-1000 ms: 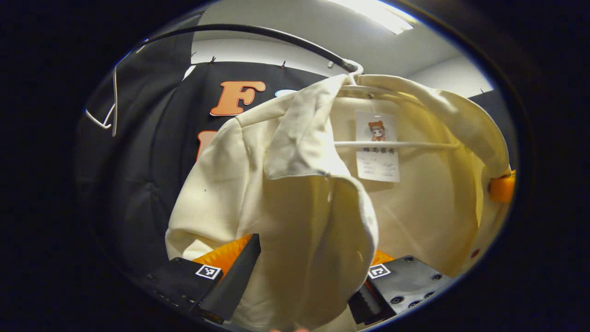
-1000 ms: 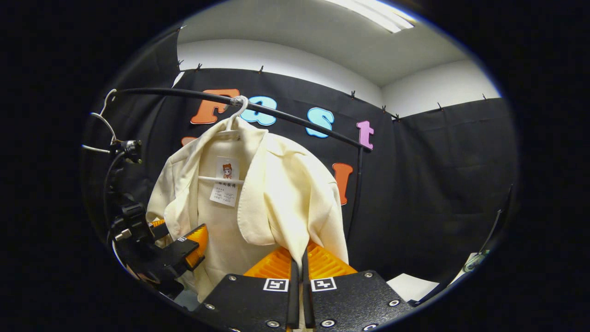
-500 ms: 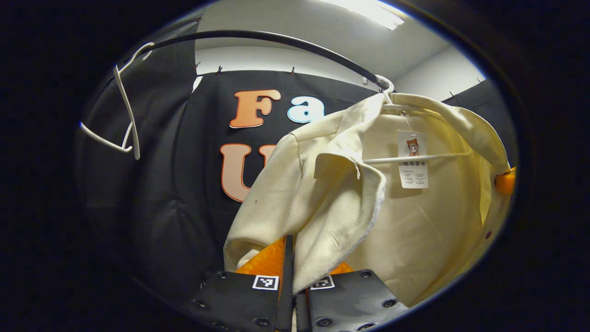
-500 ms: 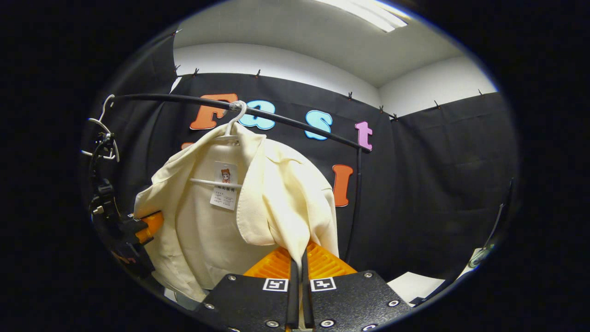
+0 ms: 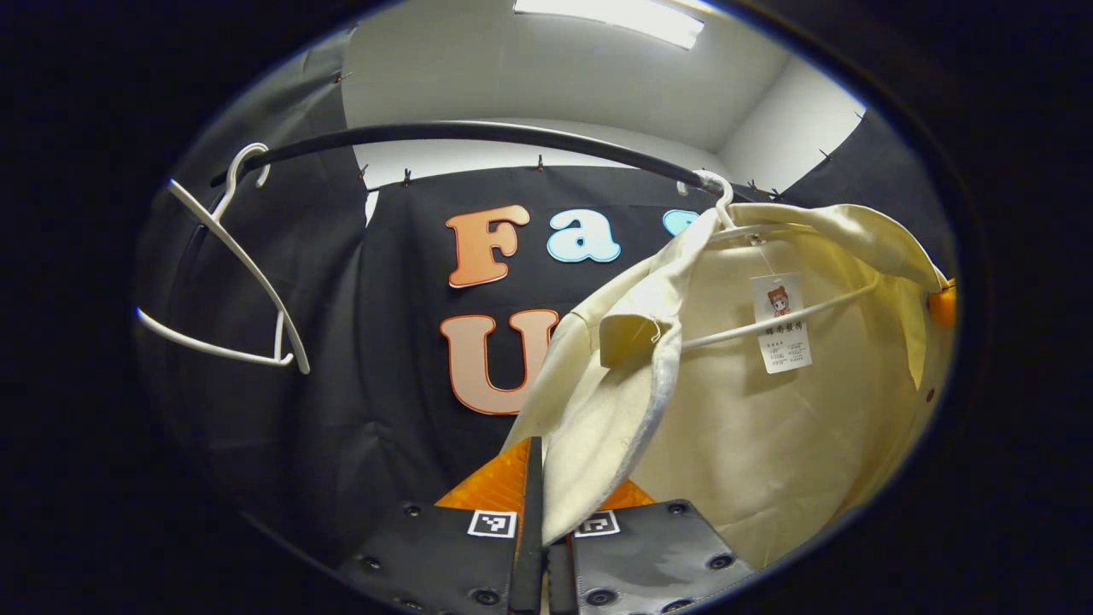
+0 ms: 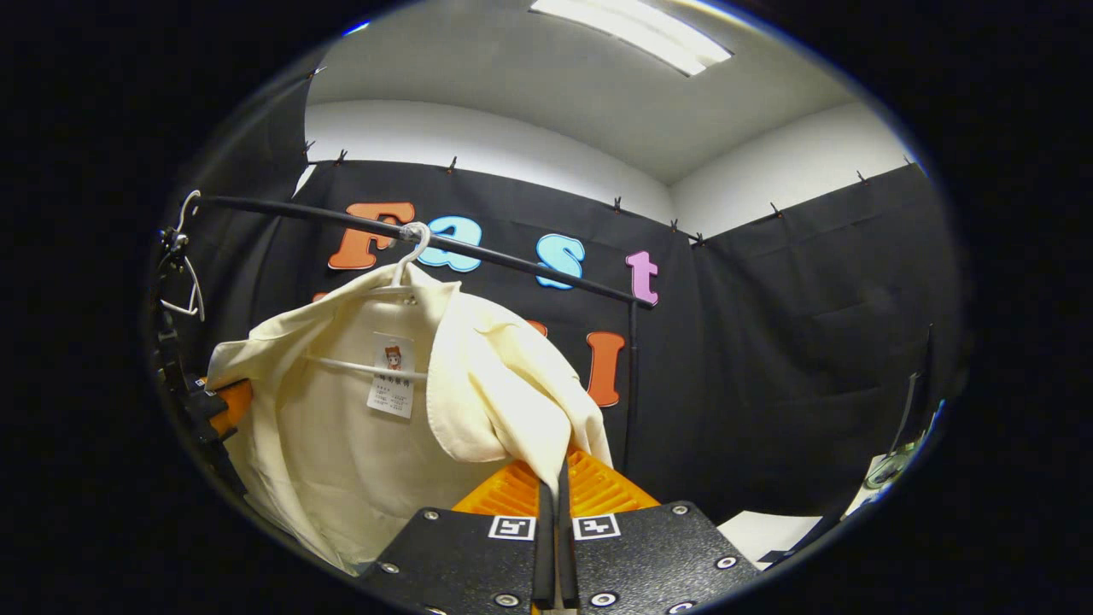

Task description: Grasp the clothes on the hanger with both hands and then place them into the laundry hamper below.

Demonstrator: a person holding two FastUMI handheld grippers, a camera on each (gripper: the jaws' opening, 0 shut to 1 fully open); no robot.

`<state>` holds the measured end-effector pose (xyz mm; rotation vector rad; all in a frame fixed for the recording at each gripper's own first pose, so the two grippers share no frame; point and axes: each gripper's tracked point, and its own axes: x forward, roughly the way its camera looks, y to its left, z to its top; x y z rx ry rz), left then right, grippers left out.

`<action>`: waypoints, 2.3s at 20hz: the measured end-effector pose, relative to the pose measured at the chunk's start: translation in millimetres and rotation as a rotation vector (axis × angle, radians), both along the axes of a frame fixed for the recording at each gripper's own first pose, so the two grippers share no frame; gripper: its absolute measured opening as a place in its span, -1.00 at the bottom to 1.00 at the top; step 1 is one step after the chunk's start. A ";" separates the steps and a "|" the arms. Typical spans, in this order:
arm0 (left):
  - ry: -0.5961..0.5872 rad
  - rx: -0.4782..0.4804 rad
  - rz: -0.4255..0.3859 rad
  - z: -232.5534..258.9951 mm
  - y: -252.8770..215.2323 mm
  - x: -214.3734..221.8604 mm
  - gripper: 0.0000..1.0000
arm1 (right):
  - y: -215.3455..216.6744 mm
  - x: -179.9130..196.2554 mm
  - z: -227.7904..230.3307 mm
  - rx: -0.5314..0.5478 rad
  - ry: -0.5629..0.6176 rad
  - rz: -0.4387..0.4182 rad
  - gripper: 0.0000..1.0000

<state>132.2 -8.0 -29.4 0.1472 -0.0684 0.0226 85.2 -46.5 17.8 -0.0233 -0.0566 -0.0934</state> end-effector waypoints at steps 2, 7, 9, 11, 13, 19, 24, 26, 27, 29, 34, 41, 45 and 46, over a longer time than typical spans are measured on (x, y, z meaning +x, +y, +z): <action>-0.017 0.037 0.037 12.8 14.3 1.9 -0.75 | -11.1 5.1 9.1 -0.046 -0.031 -0.022 -0.97; -0.152 0.134 0.120 71.9 43.2 22.9 -0.75 | -58.0 23.0 58.4 -0.081 -0.115 -0.101 -0.98; -0.167 0.130 0.133 86.3 56.7 35.8 -0.75 | -79.1 34.6 82.9 -0.125 -0.152 -0.131 -0.98; -0.184 0.141 0.141 95.5 61.6 48.1 -0.75 | -86.1 48.0 101.5 -0.126 -0.172 -0.127 -0.97; -0.212 0.154 0.152 103.4 63.1 61.0 -0.81 | -91.5 63.4 116.6 -0.118 -0.179 -0.114 -0.98; -0.258 0.159 0.187 106.5 64.7 106.9 -0.82 | -102.8 105.4 133.4 -0.115 -0.187 -0.101 -1.00; -0.228 0.140 0.199 102.2 75.0 142.5 -0.81 | -97.2 156.1 111.3 -0.095 -0.141 -0.039 -1.00; -0.188 0.148 0.203 87.9 80.2 153.7 -0.82 | -90.7 170.7 91.5 -0.087 -0.116 -0.018 -1.00; -0.171 0.157 0.210 79.6 82.8 153.4 -0.81 | -86.6 170.6 78.3 -0.066 -0.092 -0.011 -1.00; -0.132 0.158 0.214 54.8 88.5 162.4 -0.81 | -75.9 162.8 53.7 -0.048 -0.078 0.002 -1.00; -0.060 0.195 0.212 8.2 98.7 153.0 -0.81 | -62.1 147.4 8.8 -0.019 -0.022 0.014 -1.00; 0.036 0.184 0.232 -33.0 115.0 142.1 -0.81 | -42.6 135.2 -22.4 -0.010 0.031 0.031 -1.00; 0.066 0.173 0.228 -46.6 122.2 116.5 -0.81 | -35.5 119.9 -31.4 0.006 0.039 0.028 -1.00; 0.074 0.182 0.230 -52.4 125.3 107.6 -0.81 | -33.9 113.7 -36.5 0.010 0.042 0.030 -1.00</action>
